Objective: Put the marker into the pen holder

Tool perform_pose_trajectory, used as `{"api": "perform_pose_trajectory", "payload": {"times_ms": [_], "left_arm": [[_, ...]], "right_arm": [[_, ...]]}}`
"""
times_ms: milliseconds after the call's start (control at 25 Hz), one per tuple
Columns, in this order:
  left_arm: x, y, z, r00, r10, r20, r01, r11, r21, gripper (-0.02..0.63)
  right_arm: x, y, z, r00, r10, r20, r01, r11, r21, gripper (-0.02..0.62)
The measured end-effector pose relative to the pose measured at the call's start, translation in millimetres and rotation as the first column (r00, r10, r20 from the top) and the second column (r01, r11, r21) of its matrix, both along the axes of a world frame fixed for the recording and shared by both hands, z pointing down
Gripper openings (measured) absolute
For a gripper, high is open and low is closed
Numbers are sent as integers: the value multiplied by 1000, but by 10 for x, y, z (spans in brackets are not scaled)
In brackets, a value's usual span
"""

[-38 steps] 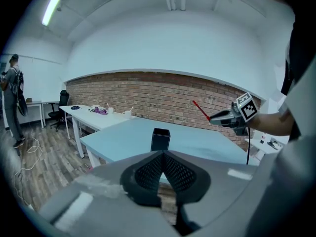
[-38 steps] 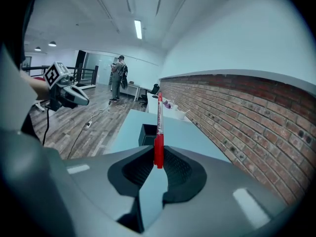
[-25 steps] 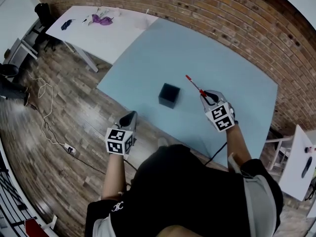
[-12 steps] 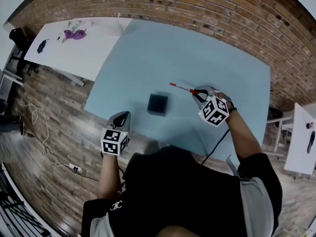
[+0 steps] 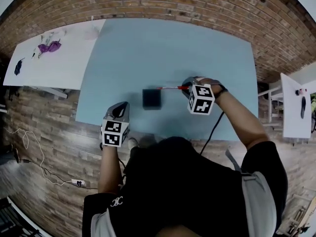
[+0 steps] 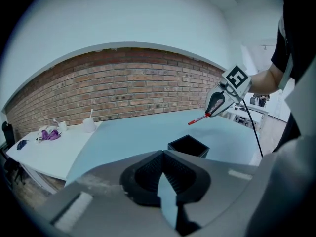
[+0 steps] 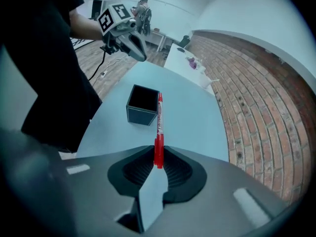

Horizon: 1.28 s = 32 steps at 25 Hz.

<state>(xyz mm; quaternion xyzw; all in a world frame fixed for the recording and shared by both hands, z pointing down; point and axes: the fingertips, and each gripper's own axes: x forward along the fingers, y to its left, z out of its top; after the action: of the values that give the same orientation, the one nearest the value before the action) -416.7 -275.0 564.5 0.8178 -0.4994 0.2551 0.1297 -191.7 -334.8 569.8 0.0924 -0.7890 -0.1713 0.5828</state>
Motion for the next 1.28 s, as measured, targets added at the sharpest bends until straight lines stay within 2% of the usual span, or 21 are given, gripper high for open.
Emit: {"api": "perform_pose_trajectory", "payload": {"times_ms": [160,280,360,560,680,800,920,1080,1200,1280], "left_arm": [[-7,-1,-62,998,60,-22,-59,998,22,5],[-71,49,-80,995,89,-42,-88,996,34,5],[-142,82,-66,994,90,-64,-88,995,38,5],[-272,145,-20,989,78,-126,-74,997,37,5],[-324,169,0,985,69,-157,-62,997,49,5],[-384,173,6,982,59,-177,-52,998,44,5],[-453,152,0,981,55,-188,-46,998,52,5],[-537,132,-29,981,51,-186,-42,998,52,5],[-582,121,-44,981,38,-191,-27,998,63,5],[-597,100,-82,979,34,-199,-20,997,71,5]], "right_arm": [[-160,149,5,985,-61,-159,55,998,-39,63],[-299,276,66,951,-107,-289,93,994,-62,63],[-350,300,131,908,-131,-397,123,991,-45,63],[-420,202,110,757,-158,-634,205,979,1,63],[-509,168,78,679,-169,-714,243,970,1,64],[-660,196,114,643,-205,-738,268,963,-34,64],[-837,198,166,654,-222,-723,275,960,-47,67],[-966,205,174,710,-218,-669,247,967,-53,81],[-971,236,153,772,-198,-604,198,978,-67,140],[-980,233,87,838,-151,-525,138,988,-63,144]]}}
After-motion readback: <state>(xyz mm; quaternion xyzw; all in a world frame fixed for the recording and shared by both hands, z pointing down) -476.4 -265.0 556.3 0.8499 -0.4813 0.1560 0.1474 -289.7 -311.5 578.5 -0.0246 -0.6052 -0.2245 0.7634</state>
